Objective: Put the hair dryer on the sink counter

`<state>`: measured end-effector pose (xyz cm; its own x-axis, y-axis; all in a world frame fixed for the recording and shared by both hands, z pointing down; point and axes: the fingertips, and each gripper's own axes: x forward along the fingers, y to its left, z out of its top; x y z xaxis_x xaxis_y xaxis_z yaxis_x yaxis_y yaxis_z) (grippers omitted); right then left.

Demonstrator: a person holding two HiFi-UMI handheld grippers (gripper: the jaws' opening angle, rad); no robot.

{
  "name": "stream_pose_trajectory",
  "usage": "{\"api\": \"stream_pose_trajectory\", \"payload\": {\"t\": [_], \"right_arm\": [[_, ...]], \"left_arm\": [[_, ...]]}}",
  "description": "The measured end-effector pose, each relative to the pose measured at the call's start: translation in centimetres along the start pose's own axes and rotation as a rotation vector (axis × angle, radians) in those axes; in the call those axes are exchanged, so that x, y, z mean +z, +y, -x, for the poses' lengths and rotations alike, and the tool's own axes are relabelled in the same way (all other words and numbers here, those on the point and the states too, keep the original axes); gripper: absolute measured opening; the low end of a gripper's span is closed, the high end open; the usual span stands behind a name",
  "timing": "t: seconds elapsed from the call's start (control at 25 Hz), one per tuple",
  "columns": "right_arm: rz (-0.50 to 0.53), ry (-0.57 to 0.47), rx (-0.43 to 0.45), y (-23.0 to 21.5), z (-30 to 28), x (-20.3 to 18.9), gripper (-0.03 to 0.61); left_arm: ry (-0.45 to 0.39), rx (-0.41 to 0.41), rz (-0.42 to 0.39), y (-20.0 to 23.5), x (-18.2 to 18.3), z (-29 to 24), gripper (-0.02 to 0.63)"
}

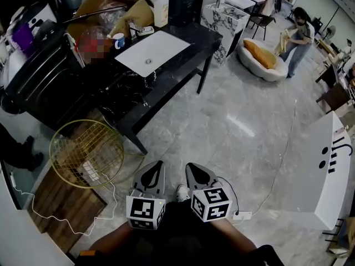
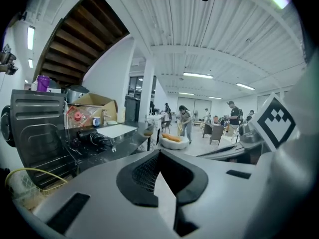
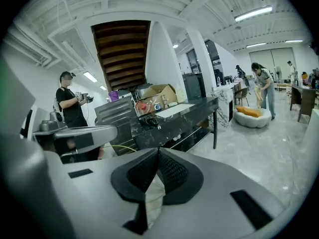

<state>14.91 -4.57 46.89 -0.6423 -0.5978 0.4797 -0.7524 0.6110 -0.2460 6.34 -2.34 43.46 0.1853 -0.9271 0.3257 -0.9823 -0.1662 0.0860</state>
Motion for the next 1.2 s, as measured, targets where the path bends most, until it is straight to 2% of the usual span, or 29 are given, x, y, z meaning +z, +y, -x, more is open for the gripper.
{"api": "stream_pose_trajectory", "payload": {"t": [0.2, 0.72, 1.2], "right_arm": [[-0.008, -0.042, -0.044, 0.4, 0.8, 0.3, 0.015], [-0.017, -0.06, -0.035, 1.5, 1.6, 0.2, 0.014], [0.002, -0.056, -0.02, 1.9, 1.1, 0.4, 0.014]], "left_arm": [[-0.007, -0.019, -0.008, 0.6, -0.2, 1.0, 0.006], [-0.025, -0.037, -0.028, 0.3, 0.3, 1.8, 0.006], [-0.036, -0.025, -0.014, 0.8, 0.2, 1.7, 0.006]]}}
